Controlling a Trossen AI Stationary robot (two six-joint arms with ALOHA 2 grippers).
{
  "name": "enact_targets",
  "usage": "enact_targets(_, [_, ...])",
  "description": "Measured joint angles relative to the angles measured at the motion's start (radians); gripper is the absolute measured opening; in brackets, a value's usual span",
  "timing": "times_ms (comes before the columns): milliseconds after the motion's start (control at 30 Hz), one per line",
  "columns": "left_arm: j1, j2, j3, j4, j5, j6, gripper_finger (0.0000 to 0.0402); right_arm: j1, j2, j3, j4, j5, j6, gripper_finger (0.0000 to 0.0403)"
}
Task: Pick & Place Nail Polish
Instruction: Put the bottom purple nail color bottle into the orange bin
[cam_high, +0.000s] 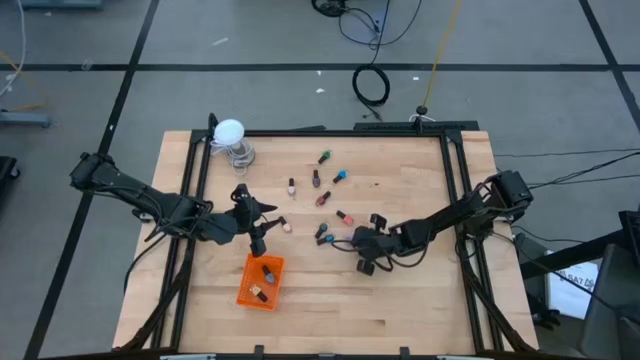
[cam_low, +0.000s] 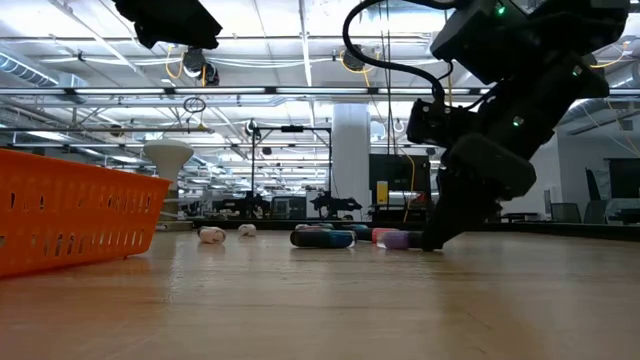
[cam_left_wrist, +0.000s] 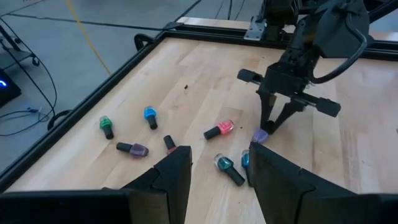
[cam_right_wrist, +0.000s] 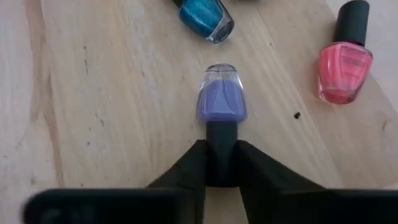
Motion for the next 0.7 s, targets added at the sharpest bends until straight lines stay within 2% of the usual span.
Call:
enact_targets(33, [0.0, 0.0, 0.0, 0.0, 0.0, 0.0, 0.0159, 0.0, 0.0, 0.0, 0.001, 0.0, -0.008, 0.0045])
enact_targets(300, [0.0, 0.0, 0.0, 0.001, 0.0, -0.018, 0.0159, 0.001, -0.04, -0.006, 0.031, 0.014, -0.138, 0.0046])
enact_targets(500, [0.006, 0.023, 0.0, 0.086, 0.025, -0.098, 0.0159, 0.002, -0.19, -0.005, 0.055, 0.22, -0.278, 0.0046])
enact_targets(600, [0.025, 0.078, -0.001, 0.18, 0.1, -0.095, 0.0159, 0.01, -0.231, -0.005, 0.116, 0.332, -0.389, 0.0046])
enact_targets(700, [0.059, 0.15, 0.0, 0.323, 0.188, -0.101, 0.0162, 0.011, -0.233, -0.002, 0.217, 0.374, -0.507, 0.0046])
